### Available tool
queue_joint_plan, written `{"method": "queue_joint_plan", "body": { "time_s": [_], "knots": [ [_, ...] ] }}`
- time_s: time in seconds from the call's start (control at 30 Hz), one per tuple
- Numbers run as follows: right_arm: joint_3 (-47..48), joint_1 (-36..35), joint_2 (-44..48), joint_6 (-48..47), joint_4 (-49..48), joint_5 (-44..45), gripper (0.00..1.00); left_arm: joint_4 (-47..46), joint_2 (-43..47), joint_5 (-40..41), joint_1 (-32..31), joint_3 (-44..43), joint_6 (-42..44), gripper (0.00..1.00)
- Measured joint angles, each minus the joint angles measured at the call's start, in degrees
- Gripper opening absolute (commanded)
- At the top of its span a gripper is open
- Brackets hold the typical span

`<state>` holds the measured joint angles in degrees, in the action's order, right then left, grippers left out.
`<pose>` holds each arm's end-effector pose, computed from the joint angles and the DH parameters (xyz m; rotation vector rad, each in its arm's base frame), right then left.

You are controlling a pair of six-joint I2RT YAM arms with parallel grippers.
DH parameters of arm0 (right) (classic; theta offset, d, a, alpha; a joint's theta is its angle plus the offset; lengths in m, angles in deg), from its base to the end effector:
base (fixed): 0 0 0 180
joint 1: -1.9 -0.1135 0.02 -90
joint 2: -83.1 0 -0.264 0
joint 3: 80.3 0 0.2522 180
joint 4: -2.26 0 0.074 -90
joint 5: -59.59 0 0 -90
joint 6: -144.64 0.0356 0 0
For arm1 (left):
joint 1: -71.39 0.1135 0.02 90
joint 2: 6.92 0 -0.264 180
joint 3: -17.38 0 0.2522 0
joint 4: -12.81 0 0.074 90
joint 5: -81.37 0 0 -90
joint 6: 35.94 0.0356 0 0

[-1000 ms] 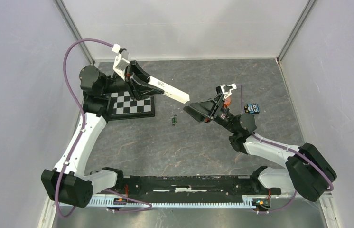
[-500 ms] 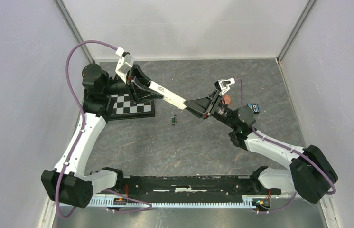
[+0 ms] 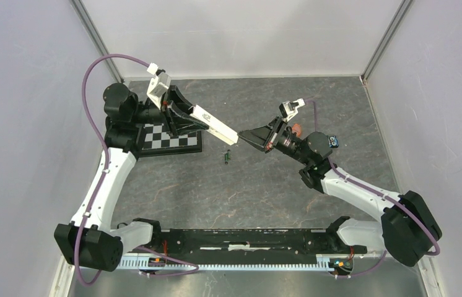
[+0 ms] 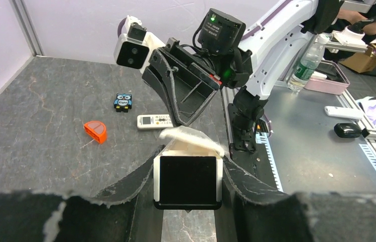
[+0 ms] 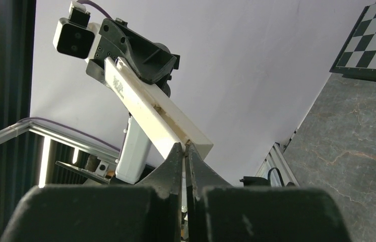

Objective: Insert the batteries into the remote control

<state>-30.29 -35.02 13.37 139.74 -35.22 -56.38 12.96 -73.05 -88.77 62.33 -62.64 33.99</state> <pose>0.2040 0.1728 0.3084 0.1857 1.6164 2.0330 0.2273 -0.0718 0.4345 1.1178 1.2645 -1.3063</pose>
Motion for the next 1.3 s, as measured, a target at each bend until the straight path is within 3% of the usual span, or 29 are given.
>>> {"method": "queue_joint_plan", "body": {
  "time_s": [0.2, 0.4, 0.67, 0.8, 1.07, 1.3],
  "knots": [
    [0.02, 0.28, 0.20, 0.90, -0.11, -0.52, 0.01, 0.31, 0.00, 0.04, 0.33, 0.11, 0.09, 0.02],
    [0.02, 0.28, 0.28, 1.57, 0.42, -1.05, 0.31, 0.37, -0.07, 0.20, 0.33, 0.11, 0.13, 0.02],
    [0.02, 0.24, -1.16, 3.10, 0.81, -2.49, 0.43, 1.46, -0.79, 0.63, 0.33, 0.11, 0.48, 0.02],
    [0.02, 0.24, -1.27, 3.56, 0.61, -2.56, 0.40, 2.45, -1.03, 1.03, 0.33, 0.24, 1.33, 0.02],
    [-0.44, 0.37, -1.38, 4.81, 0.09, -3.74, 0.13, 8.48, -1.07, 2.47, 0.59, 0.15, 6.32, 0.02],
    [-0.92, 0.24, -1.42, 6.23, -2.05, -3.76, 0.11, 14.64, -1.42, 3.37, 0.57, -0.13, 10.45, 0.02]
  ]
}}
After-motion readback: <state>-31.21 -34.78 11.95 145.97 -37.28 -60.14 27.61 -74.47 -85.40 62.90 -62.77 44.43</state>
